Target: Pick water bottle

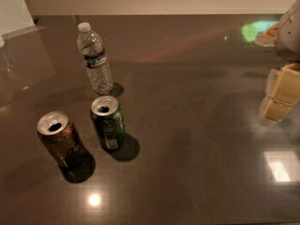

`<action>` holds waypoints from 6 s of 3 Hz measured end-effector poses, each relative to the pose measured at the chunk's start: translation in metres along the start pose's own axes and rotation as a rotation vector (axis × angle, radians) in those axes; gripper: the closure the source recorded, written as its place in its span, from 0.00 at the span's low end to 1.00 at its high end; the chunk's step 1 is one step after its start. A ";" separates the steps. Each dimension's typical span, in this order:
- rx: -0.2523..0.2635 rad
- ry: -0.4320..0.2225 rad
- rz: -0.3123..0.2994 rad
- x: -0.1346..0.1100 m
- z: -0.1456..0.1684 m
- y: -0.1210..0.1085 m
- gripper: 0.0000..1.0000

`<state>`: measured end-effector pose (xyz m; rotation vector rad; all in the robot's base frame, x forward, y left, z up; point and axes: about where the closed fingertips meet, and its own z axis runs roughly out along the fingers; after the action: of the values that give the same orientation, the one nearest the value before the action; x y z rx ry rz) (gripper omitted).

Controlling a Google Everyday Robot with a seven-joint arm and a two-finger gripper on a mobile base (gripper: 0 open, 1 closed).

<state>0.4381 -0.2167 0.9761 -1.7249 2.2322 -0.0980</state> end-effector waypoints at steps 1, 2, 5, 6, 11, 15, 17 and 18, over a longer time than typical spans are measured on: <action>0.002 -0.002 0.000 -0.001 0.000 0.000 0.00; -0.002 -0.051 0.018 -0.013 0.007 -0.016 0.00; -0.065 -0.343 0.064 -0.119 0.051 -0.081 0.00; -0.071 -0.435 0.039 -0.169 0.057 -0.075 0.00; -0.119 -0.648 0.085 -0.345 0.115 -0.067 0.00; -0.159 -0.704 0.121 -0.373 0.126 -0.069 0.40; -0.156 -0.726 0.125 -0.359 0.093 -0.087 0.87; -0.151 -0.742 0.130 -0.345 0.063 -0.102 1.00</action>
Offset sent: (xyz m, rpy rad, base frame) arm 0.0559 0.0234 -0.0043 0.1564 -0.0041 -0.0138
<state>0.6276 0.0932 1.0130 -1.3581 1.7992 0.6466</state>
